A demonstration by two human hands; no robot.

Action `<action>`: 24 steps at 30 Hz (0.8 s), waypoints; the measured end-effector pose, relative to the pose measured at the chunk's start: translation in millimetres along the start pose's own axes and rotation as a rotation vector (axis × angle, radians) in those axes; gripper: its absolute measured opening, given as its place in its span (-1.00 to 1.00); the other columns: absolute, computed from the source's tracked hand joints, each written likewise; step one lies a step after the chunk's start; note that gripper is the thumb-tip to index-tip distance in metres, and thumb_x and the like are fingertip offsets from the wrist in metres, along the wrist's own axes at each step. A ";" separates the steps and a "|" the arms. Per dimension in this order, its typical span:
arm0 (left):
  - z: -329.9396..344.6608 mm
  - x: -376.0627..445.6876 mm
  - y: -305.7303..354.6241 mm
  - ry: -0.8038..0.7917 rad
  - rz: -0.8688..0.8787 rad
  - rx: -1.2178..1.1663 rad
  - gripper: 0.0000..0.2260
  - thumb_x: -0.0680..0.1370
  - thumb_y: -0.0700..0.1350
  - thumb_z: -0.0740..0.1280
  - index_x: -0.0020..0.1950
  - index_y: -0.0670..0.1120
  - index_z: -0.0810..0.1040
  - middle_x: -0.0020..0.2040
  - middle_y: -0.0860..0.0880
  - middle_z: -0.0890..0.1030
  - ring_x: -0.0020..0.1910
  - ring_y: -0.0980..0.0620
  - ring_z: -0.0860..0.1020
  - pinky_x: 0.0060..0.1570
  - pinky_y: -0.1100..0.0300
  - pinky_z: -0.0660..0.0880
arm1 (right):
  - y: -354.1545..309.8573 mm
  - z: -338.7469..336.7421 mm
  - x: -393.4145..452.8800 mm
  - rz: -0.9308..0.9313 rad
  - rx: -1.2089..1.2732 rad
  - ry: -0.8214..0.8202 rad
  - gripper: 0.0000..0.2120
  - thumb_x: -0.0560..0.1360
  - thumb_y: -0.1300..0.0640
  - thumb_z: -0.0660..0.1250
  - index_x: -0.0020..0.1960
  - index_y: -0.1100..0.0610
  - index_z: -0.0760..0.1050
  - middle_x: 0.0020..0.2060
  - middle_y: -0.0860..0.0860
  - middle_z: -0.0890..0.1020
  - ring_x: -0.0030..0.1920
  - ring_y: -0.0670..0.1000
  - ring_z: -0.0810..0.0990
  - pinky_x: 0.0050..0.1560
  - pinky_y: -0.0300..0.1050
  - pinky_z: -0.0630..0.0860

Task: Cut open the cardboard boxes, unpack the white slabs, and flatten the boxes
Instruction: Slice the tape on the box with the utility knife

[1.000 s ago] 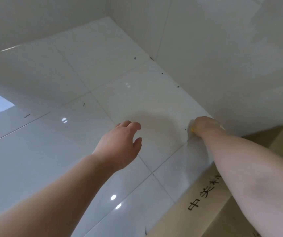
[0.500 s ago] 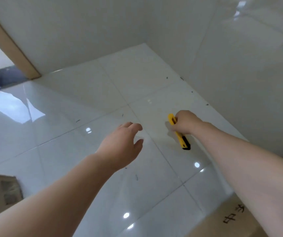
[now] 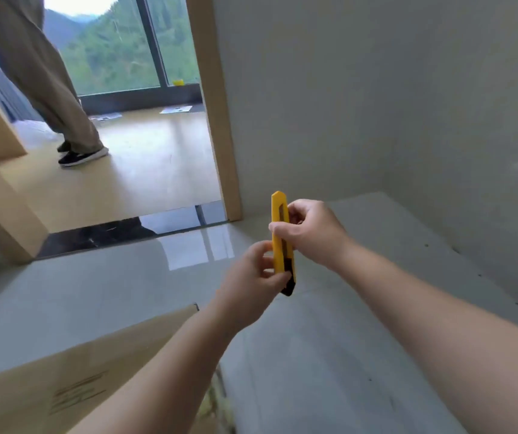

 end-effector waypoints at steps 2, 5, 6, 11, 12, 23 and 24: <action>-15.2 -17.4 -9.3 -0.016 -0.038 -0.106 -0.60 0.47 -0.33 0.38 0.25 -0.04 0.44 -0.04 -0.08 0.65 -0.14 -0.02 0.66 -0.06 0.09 0.61 | -12.9 14.8 -11.5 -0.019 0.081 0.049 -0.80 0.40 0.08 0.40 -0.21 0.21 0.47 -0.37 0.14 0.59 -0.37 0.03 0.63 -0.31 -0.02 0.58; -30.4 -35.4 -22.6 0.008 -0.056 -0.216 -0.60 0.47 -0.38 0.36 0.26 -0.11 0.44 -0.08 -0.15 0.67 -0.19 -0.08 0.65 -0.16 0.16 0.62 | -16.1 40.8 -31.2 -0.007 0.238 0.010 -0.85 0.50 0.07 0.39 -0.15 0.13 0.50 -0.30 0.14 0.65 -0.30 0.02 0.69 -0.29 -0.04 0.61; -32.6 -38.6 -26.7 0.009 -0.060 -0.242 -0.63 0.48 -0.37 0.36 0.25 -0.12 0.44 -0.09 -0.17 0.67 -0.21 -0.07 0.65 -0.16 0.17 0.61 | -12.9 48.0 -37.9 0.009 0.272 0.002 -0.86 0.51 0.06 0.38 -0.13 0.11 0.50 -0.29 0.12 0.66 -0.28 0.01 0.69 -0.26 -0.04 0.62; -18.8 -45.0 -48.1 -0.107 -0.105 -0.246 -0.79 0.53 -0.30 0.34 0.16 -0.18 0.56 -0.01 -0.23 0.65 -0.11 -0.09 0.63 -0.09 0.17 0.59 | 14.8 65.2 -63.8 0.158 0.445 0.049 -0.86 0.54 0.05 0.34 -0.08 0.12 0.53 -0.25 0.05 0.67 -0.20 -0.02 0.66 -0.13 -0.02 0.57; -13.8 -45.5 -51.8 -0.137 -0.110 -0.272 -0.83 0.54 -0.29 0.32 0.11 -0.18 0.59 0.00 -0.22 0.65 -0.09 -0.10 0.64 -0.09 0.17 0.59 | 19.6 66.6 -67.4 0.182 0.479 0.025 -0.87 0.54 0.06 0.34 -0.05 0.13 0.53 -0.23 0.05 0.67 -0.17 -0.02 0.65 -0.10 -0.01 0.57; 8.2 -34.8 -70.7 -0.188 -0.138 -0.619 -0.82 0.54 -0.35 0.29 -0.04 -0.20 0.69 -0.05 -0.23 0.67 -0.07 -0.16 0.66 -0.11 0.22 0.58 | 56.1 86.6 -107.6 0.269 0.726 -0.544 -0.65 0.56 0.42 0.19 0.34 0.35 0.38 0.22 0.48 0.42 0.24 0.45 0.44 0.34 0.28 0.35; 9.2 -34.9 -70.8 -0.202 -0.134 -0.612 -0.83 0.54 -0.34 0.30 -0.02 -0.20 0.68 -0.04 -0.23 0.67 -0.06 -0.17 0.66 -0.10 0.21 0.58 | 58.6 88.0 -107.3 0.267 0.740 -0.551 -0.68 0.57 0.38 0.20 0.33 0.35 0.39 0.22 0.45 0.44 0.23 0.42 0.46 0.32 0.27 0.37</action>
Point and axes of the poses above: each hand's wrist, its own x-axis towards the middle knuckle, its own z-axis out of the palm, y = z × x, the point moved 8 cm from there along x, towards the middle knuckle
